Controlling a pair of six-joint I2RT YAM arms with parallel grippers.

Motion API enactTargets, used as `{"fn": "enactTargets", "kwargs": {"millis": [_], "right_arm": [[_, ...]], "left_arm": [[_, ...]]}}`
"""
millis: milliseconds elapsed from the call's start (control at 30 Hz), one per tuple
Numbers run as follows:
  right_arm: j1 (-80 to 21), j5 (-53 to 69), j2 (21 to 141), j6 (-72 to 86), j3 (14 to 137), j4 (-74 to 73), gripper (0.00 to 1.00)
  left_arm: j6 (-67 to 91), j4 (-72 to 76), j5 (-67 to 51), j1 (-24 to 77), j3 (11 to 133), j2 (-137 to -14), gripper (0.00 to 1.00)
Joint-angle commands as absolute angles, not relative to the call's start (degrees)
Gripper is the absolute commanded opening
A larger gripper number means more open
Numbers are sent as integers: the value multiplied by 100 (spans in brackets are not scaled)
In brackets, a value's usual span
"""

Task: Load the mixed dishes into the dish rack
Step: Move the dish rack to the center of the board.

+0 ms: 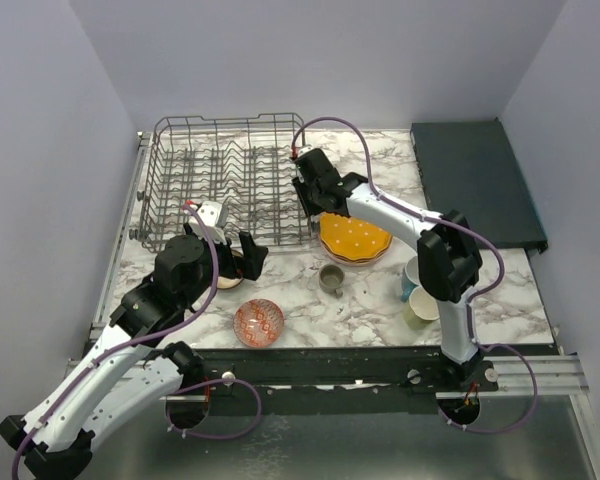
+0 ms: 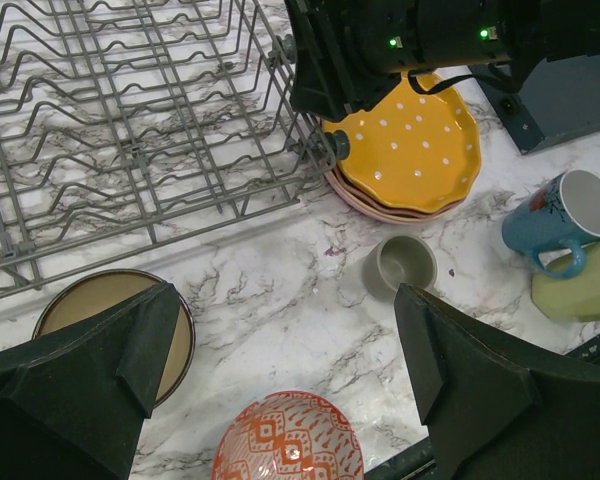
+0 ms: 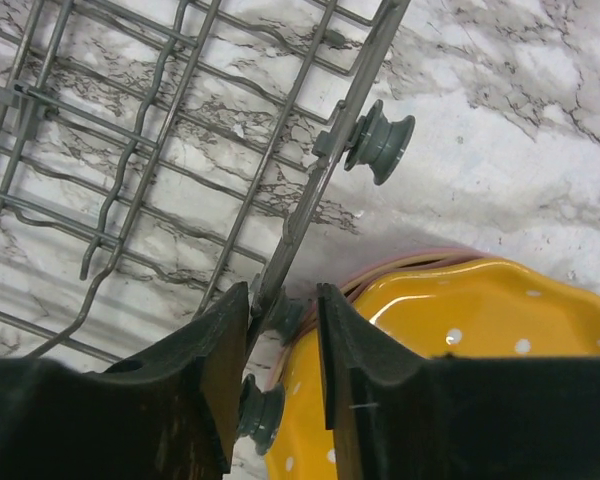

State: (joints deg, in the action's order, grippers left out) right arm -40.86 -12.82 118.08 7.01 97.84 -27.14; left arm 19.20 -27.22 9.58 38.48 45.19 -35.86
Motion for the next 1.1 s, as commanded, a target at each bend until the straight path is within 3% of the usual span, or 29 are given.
{"fn": "enactTargets", "kwargs": {"millis": [0,333,567,833,1067], "right_arm": [[-4019,-1212,11424,643,9726,-3070,40],[-4010,-1520,10760,935,9540,-3065,65],[-3789,-1608,10727,1054,9570,-3296,66],[-3428,-1129,11131,777,9621,-3026,79],[-3221,-911,11712,655,9882,-2938,80]], "left_arm": [[1881,-2793,1106,3851,4447,-3590,99],[1882,-2790,1107,3850,4447,-3624,99],[1881,-2791,1092,3851,4452,-3620,99],[1887,-2793,1081,3851,4448,-3583,99],[1881,-2790,1081,3854,4447,-3557,99]]}}
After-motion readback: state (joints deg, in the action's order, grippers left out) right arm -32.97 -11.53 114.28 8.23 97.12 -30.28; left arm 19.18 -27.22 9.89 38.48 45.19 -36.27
